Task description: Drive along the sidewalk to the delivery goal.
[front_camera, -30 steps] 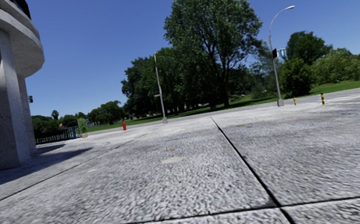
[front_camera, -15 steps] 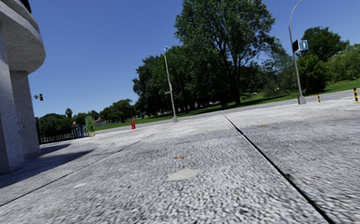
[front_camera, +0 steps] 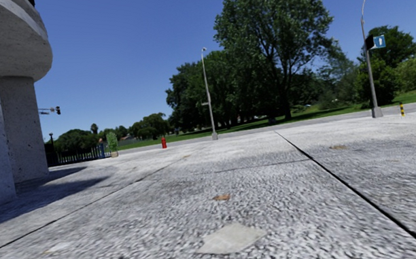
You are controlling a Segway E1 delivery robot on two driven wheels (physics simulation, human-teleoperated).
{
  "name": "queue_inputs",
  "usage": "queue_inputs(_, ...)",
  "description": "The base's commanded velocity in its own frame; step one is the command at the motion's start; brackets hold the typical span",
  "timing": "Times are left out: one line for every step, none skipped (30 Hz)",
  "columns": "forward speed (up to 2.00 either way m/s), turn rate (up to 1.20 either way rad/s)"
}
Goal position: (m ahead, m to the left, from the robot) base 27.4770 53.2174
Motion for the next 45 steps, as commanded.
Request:
queue_inputs(2.0, 0.25)
queue_inputs(2.0, 0.25)
queue_inputs(2.0, 0.25)
queue_inputs(2.0, 0.25)
queue_inputs(2.0, 0.25)
queue_inputs(2.0, 0.25)
queue_inputs(2.0, 0.25)
queue_inputs(2.0, 0.25)
queue_inputs(2.0, 0.25)
queue_inputs(2.0, 0.25)
queue_inputs(2.0, 0.25)
queue_inputs(2.0, 0.25)
queue_inputs(2.0, 0.25)
queue_inputs(2.0, 0.25)
queue_inputs(2.0, 0.25)
queue_inputs(2.0, 0.25)
queue_inputs(2.0, 0.25)
queue_inputs(2.0, 0.25)
queue_inputs(2.0, 0.25)
queue_inputs(2.0, 0.25)
queue_inputs(2.0, 0.25)
queue_inputs(2.0, 0.25)
queue_inputs(2.0, 0.25)
queue_inputs(2.0, 0.25)
queue_inputs(2.0, 0.25)
queue_inputs(2.0, 0.25)
queue_inputs(2.0, 0.25)
queue_inputs(2.0, 0.25)
queue_inputs(2.0, 0.25)
queue_inputs(2.0, 0.25)
queue_inputs(2.0, 0.25)
queue_inputs(2.0, 0.25)
queue_inputs(2.0, 0.25)
queue_inputs(2.0, 0.25)
queue_inputs(2.0, 0.25)
queue_inputs(2.0, 0.25)
queue_inputs(2.0, 0.25)
queue_inputs(2.0, 0.25)
queue_inputs(2.0, 0.25)
queue_inputs(2.0, 0.25)
queue_inputs(2.0, 0.25)
queue_inputs(2.0, 0.25)
queue_inputs(2.0, 0.25)
queue_inputs(2.0, 0.25)
queue_inputs(2.0, 0.25)
